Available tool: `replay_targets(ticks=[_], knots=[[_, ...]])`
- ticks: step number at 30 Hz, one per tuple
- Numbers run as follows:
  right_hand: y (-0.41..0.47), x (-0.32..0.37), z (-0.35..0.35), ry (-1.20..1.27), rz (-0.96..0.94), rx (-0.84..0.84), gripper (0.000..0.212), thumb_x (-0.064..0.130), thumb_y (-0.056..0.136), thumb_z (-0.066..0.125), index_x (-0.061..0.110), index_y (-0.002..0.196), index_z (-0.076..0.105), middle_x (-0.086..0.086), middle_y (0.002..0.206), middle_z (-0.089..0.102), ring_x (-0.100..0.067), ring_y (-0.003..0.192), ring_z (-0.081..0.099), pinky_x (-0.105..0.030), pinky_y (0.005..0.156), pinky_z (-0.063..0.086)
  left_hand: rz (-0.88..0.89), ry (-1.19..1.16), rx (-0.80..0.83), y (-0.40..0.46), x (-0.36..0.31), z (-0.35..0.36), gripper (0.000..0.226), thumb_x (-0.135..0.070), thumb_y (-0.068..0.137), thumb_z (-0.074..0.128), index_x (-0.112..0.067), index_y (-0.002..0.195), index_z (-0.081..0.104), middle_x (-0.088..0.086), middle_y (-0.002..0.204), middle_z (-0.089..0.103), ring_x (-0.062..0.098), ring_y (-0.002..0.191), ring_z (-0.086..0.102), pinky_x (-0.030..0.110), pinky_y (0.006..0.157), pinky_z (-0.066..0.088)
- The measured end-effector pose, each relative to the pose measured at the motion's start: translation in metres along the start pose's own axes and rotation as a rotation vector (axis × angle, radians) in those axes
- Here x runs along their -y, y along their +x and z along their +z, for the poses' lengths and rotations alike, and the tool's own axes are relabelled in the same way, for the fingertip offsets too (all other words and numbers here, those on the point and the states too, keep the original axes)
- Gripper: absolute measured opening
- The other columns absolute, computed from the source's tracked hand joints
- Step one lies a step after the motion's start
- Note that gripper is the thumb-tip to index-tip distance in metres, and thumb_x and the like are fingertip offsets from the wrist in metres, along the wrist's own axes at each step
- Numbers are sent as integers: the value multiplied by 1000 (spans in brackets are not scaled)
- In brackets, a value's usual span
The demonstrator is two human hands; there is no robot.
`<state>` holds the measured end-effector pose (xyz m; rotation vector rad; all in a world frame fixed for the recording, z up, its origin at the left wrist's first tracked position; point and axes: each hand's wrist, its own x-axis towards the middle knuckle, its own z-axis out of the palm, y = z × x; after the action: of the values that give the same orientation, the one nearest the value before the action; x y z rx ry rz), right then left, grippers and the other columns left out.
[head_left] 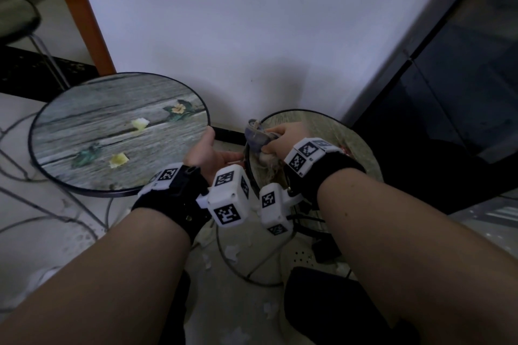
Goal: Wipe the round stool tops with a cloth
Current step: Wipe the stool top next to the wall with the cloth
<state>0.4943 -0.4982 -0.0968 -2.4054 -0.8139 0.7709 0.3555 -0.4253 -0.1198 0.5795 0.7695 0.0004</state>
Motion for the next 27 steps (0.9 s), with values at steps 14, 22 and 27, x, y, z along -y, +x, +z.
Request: replay_targets(ticks=[14, 22, 27], knots=[[5, -8, -19, -91, 7, 35, 36, 0, 77, 69, 11, 112, 69, -2, 89, 62, -12, 81, 55, -23, 69, 42, 22, 48, 34, -7, -3, 3, 93, -75, 85, 16, 8, 87, 57, 23, 69, 69, 32, 54, 69, 41, 68, 42], [-1, -11, -19, -115, 13, 41, 38, 2, 78, 70, 12, 114, 69, -6, 109, 68, -13, 87, 55, -26, 76, 46, 25, 63, 40, -8, -4, 3, 94, -75, 85, 17, 9, 89, 58, 24, 73, 69, 33, 60, 69, 38, 66, 46], [-8, -14, -17, -153, 11, 36, 38, 7, 79, 71, 12, 117, 67, -5, 116, 67, -15, 93, 58, -25, 76, 47, 95, 223, -135, -2, 5, 3, 51, -47, 98, 37, -2, 84, 56, 13, 62, 68, 25, 65, 63, 28, 51, 51]])
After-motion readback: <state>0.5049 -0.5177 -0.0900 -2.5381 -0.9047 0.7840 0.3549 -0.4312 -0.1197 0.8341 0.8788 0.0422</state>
